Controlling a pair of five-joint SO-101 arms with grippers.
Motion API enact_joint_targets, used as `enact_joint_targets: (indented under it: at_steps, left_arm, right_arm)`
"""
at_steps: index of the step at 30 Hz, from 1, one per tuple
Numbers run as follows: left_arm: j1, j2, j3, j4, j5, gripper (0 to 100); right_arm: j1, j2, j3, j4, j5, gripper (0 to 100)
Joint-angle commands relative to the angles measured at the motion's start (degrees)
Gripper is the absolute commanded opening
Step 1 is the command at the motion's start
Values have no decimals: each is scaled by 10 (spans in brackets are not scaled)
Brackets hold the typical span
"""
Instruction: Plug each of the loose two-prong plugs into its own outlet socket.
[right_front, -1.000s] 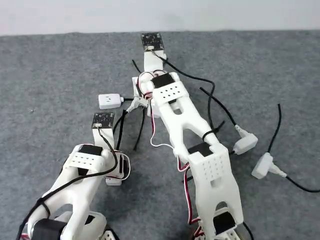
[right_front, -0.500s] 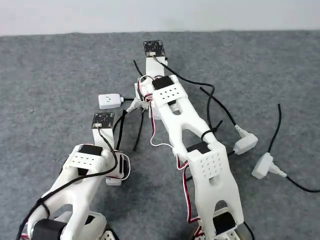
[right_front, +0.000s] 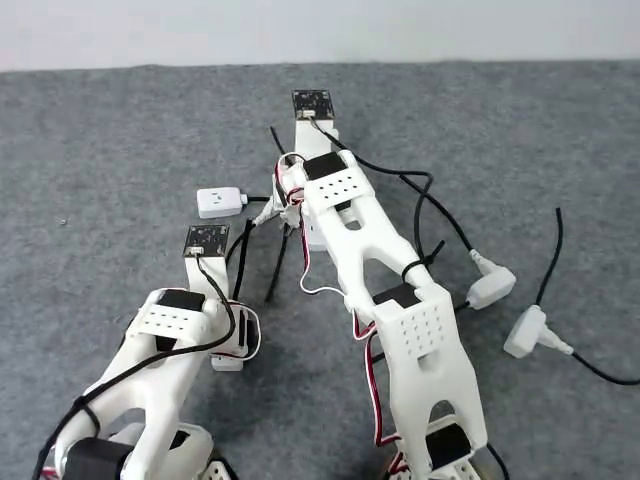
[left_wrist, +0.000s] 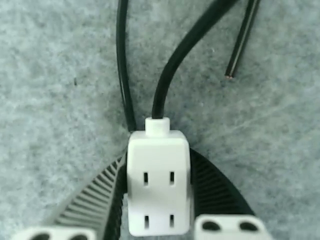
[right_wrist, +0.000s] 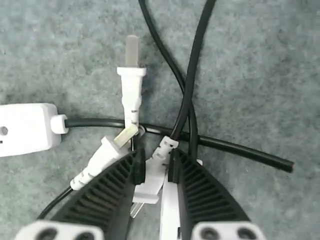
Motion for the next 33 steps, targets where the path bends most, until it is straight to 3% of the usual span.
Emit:
enact_joint_targets:
  at_steps: [1,12,20,26,33]
  left_arm:
    - [-2,-11,3,11,2,107]
    - [0,-11,3,11,2,107]
    - [-1,-11,3,11,2,107]
    - [-1,-11,3,11,2,107]
    - [0,-11,3,11,2,107]
  right_arm:
    - [-6,-16,-32,14,-10,116]
    - [-6,23,-68,14,-33,216]
    - [-5,87,-185,85,-32,7]
    - [-18,97,-273,192,15,10]
    - [-19,103,-391,410,74,9]
